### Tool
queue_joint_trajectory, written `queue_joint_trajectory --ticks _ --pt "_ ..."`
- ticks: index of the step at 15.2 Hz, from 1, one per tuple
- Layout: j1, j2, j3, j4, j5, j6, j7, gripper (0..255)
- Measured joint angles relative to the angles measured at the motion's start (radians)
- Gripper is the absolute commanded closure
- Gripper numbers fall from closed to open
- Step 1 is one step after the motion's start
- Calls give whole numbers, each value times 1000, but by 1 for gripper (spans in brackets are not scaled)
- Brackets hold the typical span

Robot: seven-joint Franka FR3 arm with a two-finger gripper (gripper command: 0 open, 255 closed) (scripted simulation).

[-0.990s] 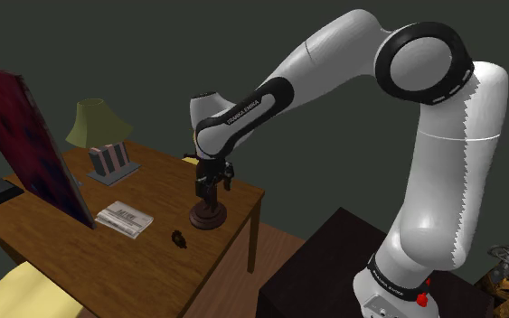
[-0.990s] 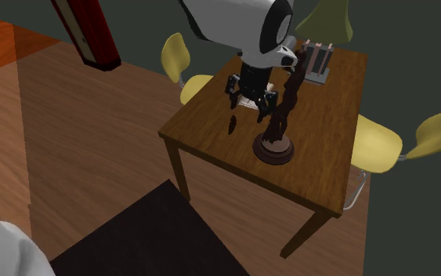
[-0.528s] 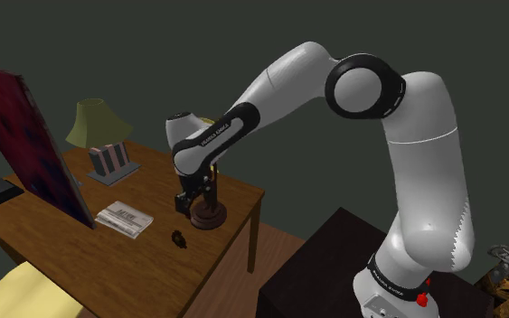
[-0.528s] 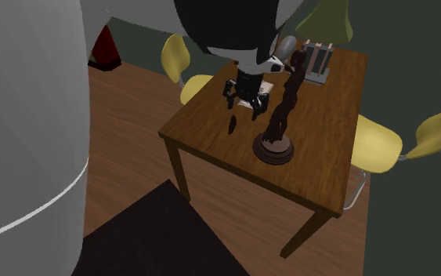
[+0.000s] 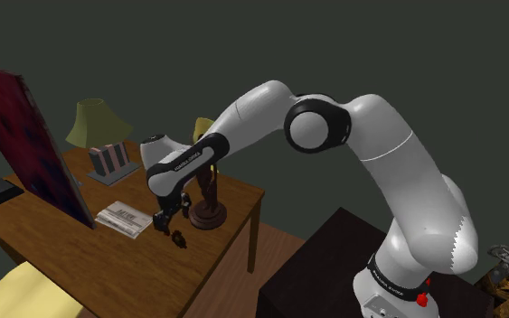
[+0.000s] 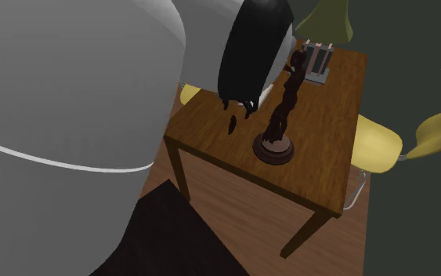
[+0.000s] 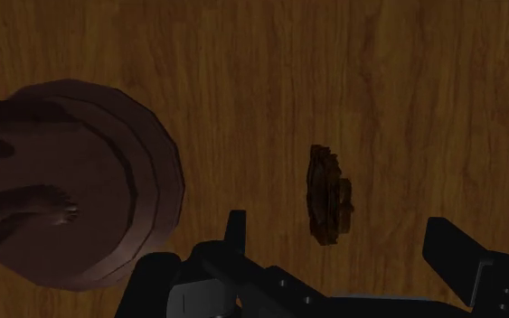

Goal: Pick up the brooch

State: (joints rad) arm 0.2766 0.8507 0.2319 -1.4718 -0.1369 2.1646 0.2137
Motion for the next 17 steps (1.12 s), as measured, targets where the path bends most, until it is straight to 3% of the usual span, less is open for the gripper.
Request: queue_joint_trajectory --ticks 2,9,10,17 --pt "19 59 -1 76 -6 -18 -2 0" --pt "32 140 -10 121 -15 18 -3 0" --pt "32 145 -11 124 -15 19 -3 255" --pt "32 148 -11 127 -16 20 -3 255"
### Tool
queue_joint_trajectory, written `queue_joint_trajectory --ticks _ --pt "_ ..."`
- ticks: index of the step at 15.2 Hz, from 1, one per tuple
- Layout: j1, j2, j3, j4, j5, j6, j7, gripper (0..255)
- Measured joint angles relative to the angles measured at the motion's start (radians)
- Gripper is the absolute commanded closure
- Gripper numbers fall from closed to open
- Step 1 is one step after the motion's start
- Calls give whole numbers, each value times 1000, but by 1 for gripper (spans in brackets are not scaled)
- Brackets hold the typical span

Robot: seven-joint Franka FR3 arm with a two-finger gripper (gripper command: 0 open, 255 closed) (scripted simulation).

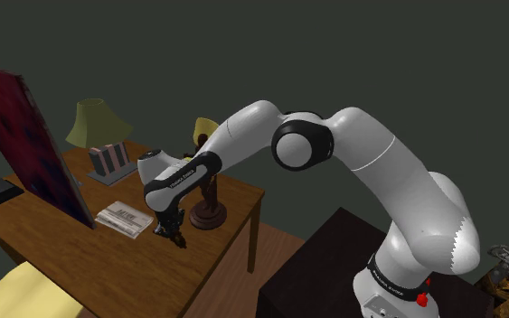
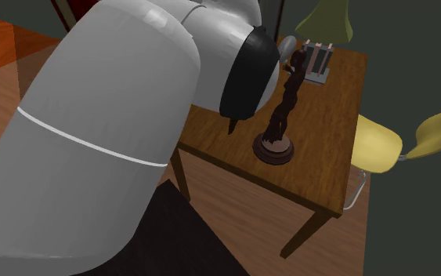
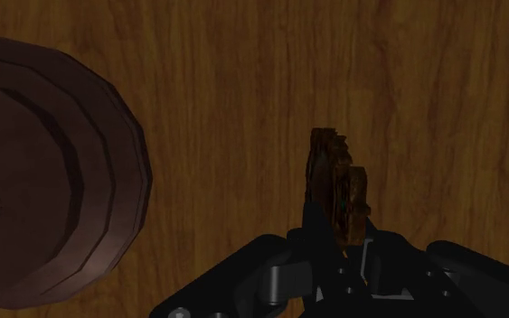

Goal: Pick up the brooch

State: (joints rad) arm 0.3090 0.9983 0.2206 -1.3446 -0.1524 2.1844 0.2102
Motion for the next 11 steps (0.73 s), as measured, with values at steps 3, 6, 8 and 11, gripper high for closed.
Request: queue_joint_trajectory --ticks 3,6,8,11 --pt "0 1 0 1 0 1 0 255" --pt "-2 -22 3 -9 2 -13 1 255" --pt "-5 -42 5 -22 4 -21 1 255" --pt "-9 -73 9 -36 8 -38 1 255"
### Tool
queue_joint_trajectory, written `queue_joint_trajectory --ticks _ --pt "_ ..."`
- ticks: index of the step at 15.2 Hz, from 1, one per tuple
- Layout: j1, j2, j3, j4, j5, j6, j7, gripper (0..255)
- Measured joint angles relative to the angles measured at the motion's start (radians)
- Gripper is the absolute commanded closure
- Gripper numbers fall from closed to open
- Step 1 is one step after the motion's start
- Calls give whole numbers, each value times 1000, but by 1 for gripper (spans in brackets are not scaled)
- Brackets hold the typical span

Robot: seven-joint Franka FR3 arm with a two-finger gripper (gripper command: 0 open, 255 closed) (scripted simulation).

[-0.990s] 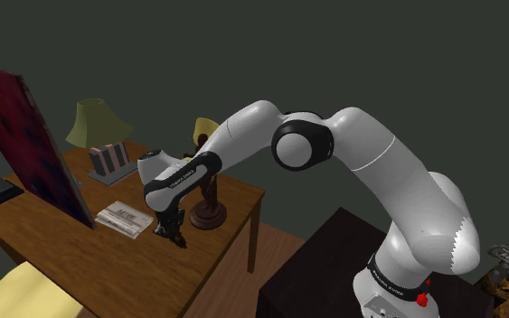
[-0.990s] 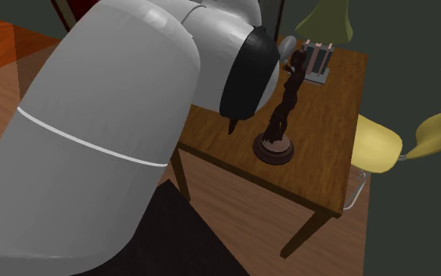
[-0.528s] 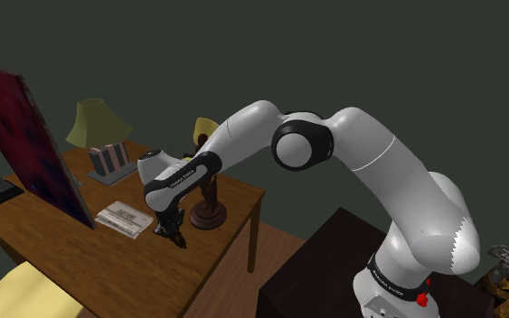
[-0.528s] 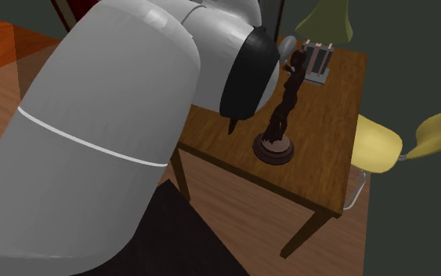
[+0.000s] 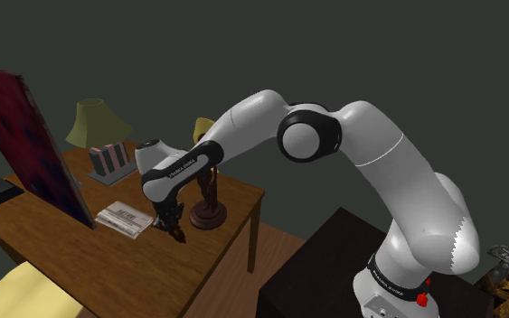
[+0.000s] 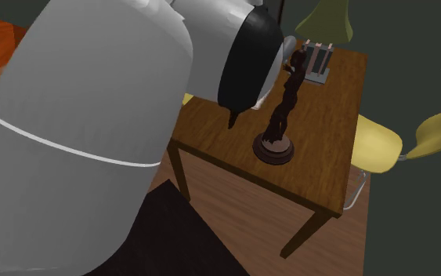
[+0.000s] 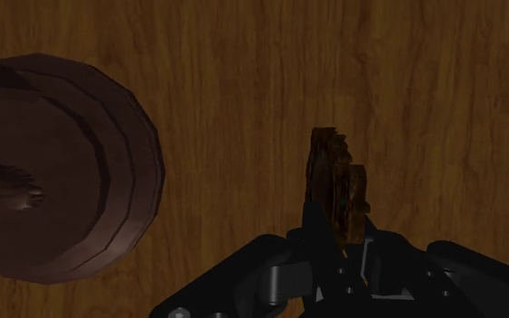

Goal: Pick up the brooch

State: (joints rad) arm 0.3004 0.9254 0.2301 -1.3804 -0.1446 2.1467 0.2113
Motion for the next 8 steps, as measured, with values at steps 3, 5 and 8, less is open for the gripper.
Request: queue_joint_trajectory --ticks 3,5,8 --pt "-2 -26 4 1 4 -27 0 255" --pt "-4 -43 6 0 6 -42 -1 255" --pt "-8 -69 10 -12 10 -57 -1 255"
